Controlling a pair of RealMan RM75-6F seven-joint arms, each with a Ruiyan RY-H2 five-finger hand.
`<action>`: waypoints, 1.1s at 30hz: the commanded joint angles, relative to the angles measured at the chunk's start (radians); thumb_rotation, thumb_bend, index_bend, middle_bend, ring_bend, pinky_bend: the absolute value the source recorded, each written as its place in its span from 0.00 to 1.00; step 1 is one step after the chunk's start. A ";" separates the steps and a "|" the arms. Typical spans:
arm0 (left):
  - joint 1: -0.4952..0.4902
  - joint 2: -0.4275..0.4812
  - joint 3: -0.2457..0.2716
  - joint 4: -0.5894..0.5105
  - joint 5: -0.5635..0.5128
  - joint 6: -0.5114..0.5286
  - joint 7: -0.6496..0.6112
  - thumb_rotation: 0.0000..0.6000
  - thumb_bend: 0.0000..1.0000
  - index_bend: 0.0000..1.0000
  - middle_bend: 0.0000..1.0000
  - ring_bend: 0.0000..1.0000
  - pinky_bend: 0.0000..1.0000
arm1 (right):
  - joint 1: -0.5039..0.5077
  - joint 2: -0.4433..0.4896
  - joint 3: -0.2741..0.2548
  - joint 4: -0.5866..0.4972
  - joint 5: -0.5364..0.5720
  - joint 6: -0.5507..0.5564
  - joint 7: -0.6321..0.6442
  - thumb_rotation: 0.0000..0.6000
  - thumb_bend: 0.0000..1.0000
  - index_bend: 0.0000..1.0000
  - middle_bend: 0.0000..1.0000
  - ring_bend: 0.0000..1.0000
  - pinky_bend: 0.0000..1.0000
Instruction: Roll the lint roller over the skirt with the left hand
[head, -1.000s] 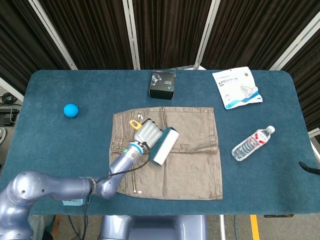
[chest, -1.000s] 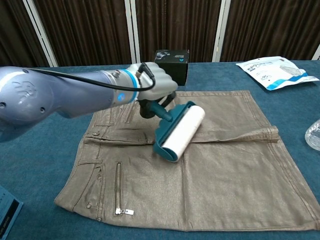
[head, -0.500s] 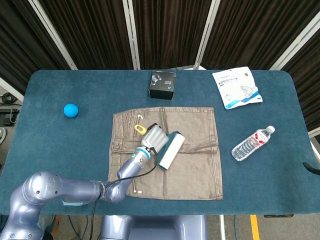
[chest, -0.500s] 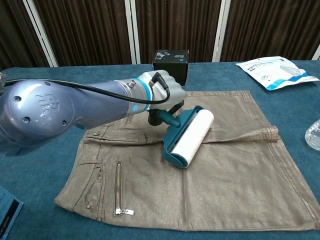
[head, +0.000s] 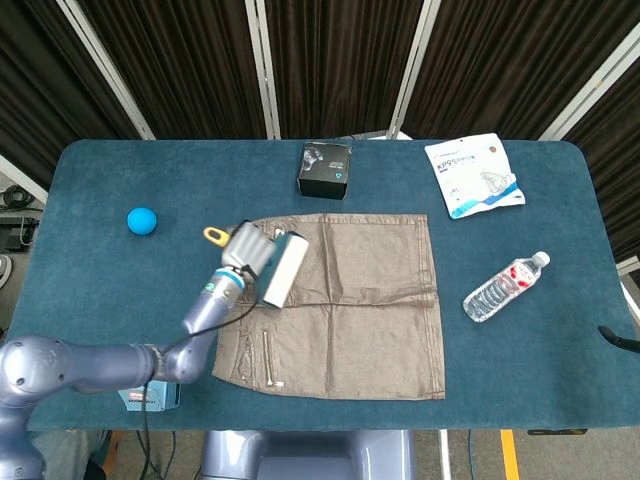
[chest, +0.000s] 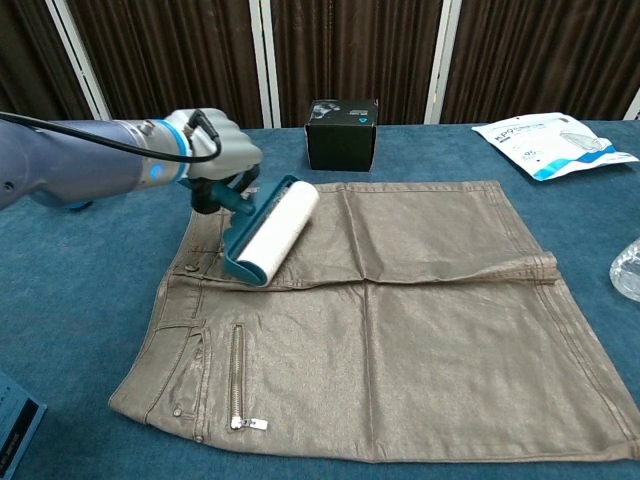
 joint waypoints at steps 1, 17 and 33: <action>0.019 0.043 0.031 -0.011 -0.019 -0.003 -0.004 1.00 0.74 0.72 0.52 0.42 0.45 | 0.004 -0.004 -0.002 -0.004 -0.003 -0.002 -0.011 1.00 0.00 0.00 0.00 0.00 0.00; 0.028 0.044 0.064 0.006 -0.030 -0.026 -0.014 1.00 0.74 0.72 0.51 0.42 0.45 | 0.014 -0.011 -0.001 -0.015 -0.002 -0.008 -0.033 1.00 0.00 0.00 0.00 0.00 0.00; -0.111 -0.130 -0.018 -0.009 -0.095 0.023 0.114 1.00 0.74 0.72 0.52 0.42 0.45 | 0.005 0.003 0.007 -0.002 0.006 -0.004 0.011 1.00 0.00 0.00 0.00 0.00 0.00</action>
